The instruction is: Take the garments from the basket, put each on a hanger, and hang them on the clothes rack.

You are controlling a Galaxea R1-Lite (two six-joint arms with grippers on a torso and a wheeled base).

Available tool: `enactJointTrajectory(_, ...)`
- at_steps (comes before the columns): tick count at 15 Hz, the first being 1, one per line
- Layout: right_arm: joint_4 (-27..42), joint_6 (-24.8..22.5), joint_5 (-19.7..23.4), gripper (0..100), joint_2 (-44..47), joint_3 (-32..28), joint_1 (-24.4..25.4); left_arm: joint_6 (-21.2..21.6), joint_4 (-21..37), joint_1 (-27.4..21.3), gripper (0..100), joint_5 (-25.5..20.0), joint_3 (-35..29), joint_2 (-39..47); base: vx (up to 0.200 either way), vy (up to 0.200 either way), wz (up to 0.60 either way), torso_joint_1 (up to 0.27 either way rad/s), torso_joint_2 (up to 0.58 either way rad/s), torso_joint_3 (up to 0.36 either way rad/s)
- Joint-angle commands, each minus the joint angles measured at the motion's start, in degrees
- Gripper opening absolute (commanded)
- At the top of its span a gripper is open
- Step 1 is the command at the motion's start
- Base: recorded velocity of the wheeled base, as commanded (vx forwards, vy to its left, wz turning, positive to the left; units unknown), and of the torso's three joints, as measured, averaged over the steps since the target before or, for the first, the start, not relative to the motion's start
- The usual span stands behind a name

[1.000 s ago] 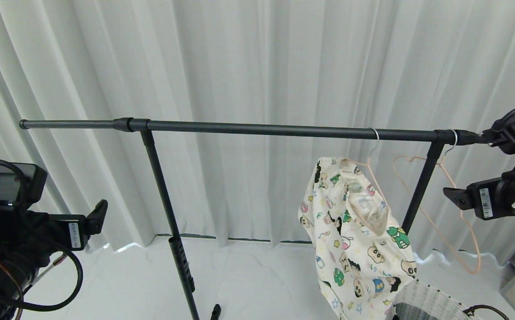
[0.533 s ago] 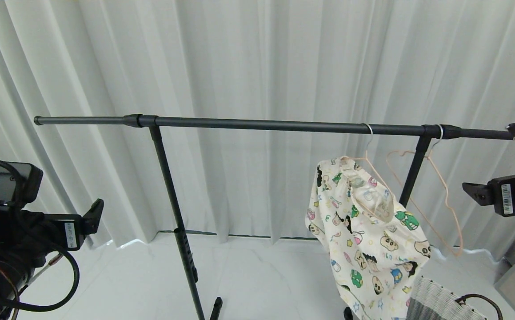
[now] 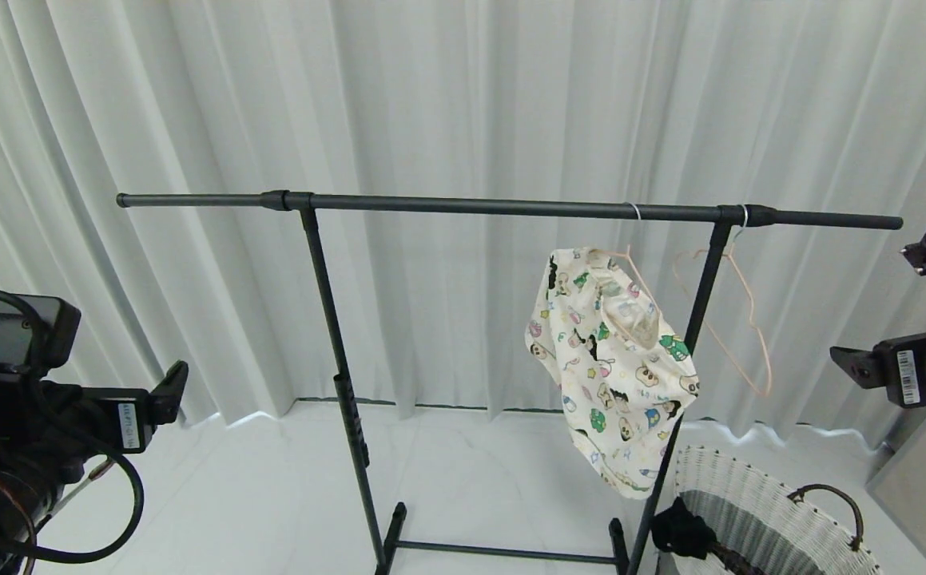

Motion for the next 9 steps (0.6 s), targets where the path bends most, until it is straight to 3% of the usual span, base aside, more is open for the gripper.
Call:
enactJointTrajectory(1, -0.1, 0.0, 0.0, 100, 0.1, 0.1, 0.0, 0.0, 0.0, 0.0, 100, 0.0, 0.1, 0.0, -0.200, 0.000, 0.00, 0.002, 0.01, 0.007)
enactJointTrajectory(2, -0.1, 0.0, 0.0, 100, 0.0, 0.1, 0.0, 0.0, 0.0, -0.1, 100, 0.0, 0.5, 0.0, -0.200, 0.000, 0.00, 0.002, 0.00, 0.002)
enactJointTrajectory(9, -2.4, -0.1, 0.3, 100, -1.8, 2.1, 0.4, -0.2, 0.0, -0.3, 100, -0.1, 1.6, -0.1, 0.000, 0.000, 0.00, -0.024, 0.06, 0.033)
